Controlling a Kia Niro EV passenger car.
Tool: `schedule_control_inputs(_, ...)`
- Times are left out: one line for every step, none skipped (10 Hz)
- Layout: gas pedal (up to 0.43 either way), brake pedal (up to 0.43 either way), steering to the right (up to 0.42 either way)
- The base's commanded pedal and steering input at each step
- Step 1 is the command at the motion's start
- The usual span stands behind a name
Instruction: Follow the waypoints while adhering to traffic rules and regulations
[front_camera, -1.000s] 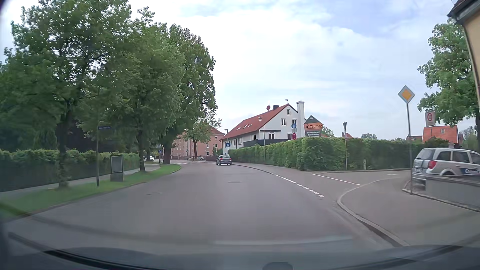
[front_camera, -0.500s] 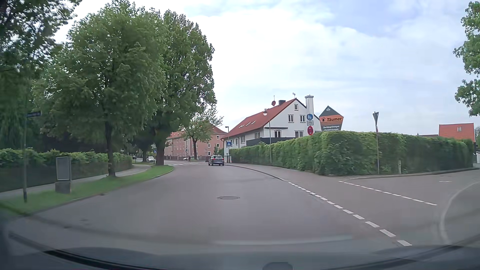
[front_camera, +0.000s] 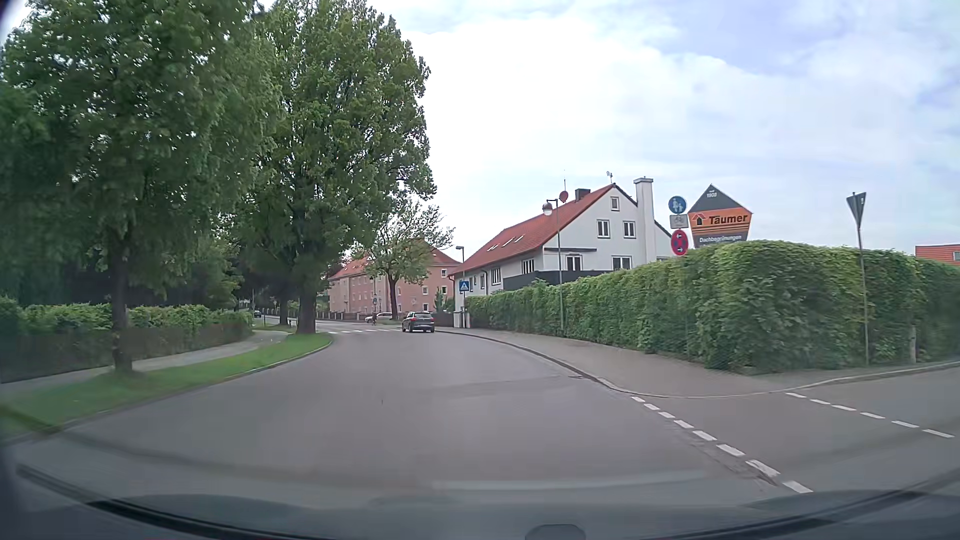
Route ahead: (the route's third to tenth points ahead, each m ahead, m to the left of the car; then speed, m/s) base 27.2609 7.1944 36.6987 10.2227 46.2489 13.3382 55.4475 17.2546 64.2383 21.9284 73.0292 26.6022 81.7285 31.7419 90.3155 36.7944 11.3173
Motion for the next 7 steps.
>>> schedule_control_inputs(0.087, 0.0, -0.028)
schedule_control_inputs(0.087, 0.0, -0.03)
schedule_control_inputs(0.087, 0.0, -0.03)
schedule_control_inputs(0.087, 0.0, -0.032)
schedule_control_inputs(0.079, 0.0, -0.032)
schedule_control_inputs(0.079, 0.0, -0.031)
schedule_control_inputs(0.079, 0.0, -0.032)
